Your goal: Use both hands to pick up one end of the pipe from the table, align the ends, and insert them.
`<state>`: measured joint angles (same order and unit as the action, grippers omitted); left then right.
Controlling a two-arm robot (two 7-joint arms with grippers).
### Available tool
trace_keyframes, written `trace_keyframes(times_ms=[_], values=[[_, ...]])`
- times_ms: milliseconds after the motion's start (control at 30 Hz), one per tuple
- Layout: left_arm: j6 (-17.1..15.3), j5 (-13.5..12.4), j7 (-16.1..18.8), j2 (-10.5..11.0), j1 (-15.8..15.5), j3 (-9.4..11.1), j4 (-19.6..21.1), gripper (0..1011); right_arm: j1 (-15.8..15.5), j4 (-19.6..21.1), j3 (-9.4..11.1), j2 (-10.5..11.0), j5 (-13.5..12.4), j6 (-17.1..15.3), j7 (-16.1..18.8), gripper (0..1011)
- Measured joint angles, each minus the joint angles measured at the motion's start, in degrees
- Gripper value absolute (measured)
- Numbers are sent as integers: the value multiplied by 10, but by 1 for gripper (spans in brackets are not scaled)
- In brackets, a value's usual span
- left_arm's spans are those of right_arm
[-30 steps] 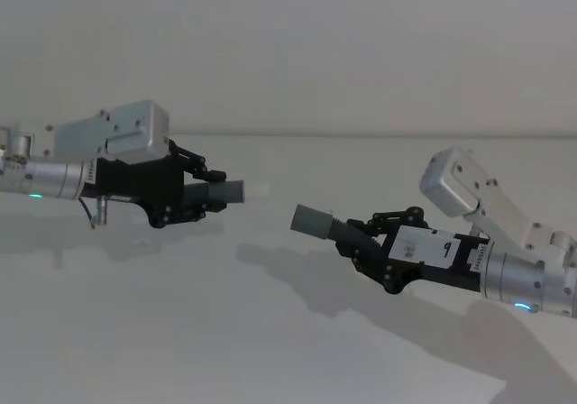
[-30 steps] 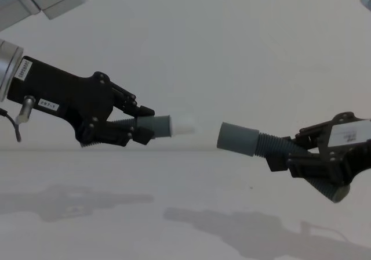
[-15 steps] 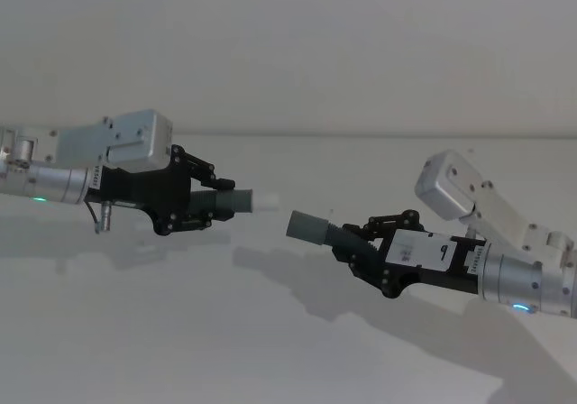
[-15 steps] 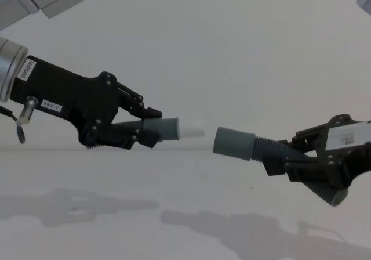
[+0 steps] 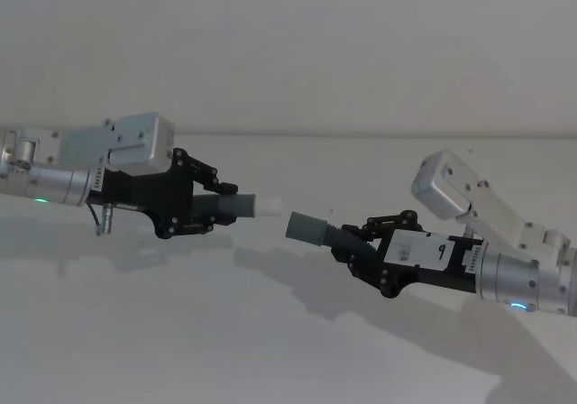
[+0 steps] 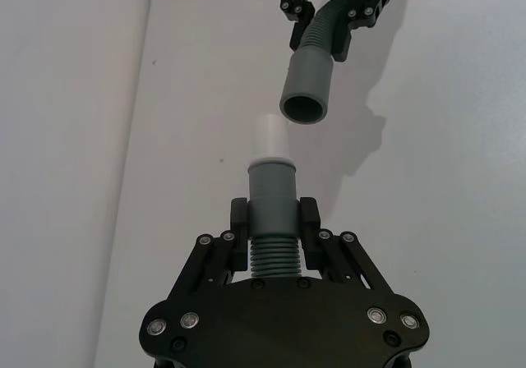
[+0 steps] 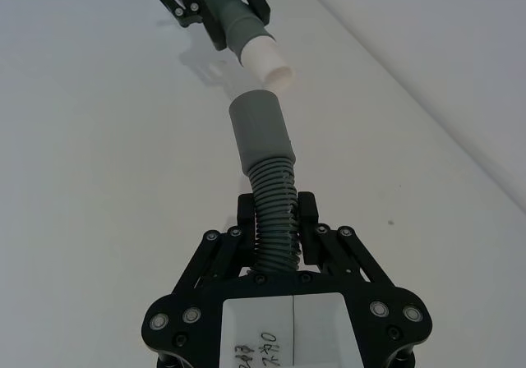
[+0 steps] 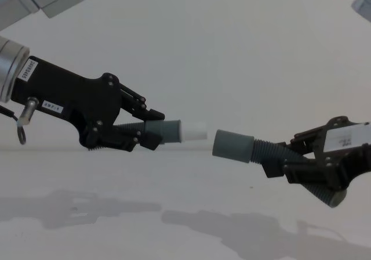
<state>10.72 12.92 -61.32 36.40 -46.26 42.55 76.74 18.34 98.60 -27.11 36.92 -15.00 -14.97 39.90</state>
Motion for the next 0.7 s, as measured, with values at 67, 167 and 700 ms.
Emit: trace_keyframes(times_ms=[67,167,700], values=[[0,1,0,0,-1,1,0,353,1,-1,-1,0,0,0,0,291],[0,3,-1,1,-1,3,0,353,4,-3,-4,0,0,-1,-2,291],[0,10,-9,0,-8,12,-5,353,16,-12,-14,2,-1,-3,-7,291]])
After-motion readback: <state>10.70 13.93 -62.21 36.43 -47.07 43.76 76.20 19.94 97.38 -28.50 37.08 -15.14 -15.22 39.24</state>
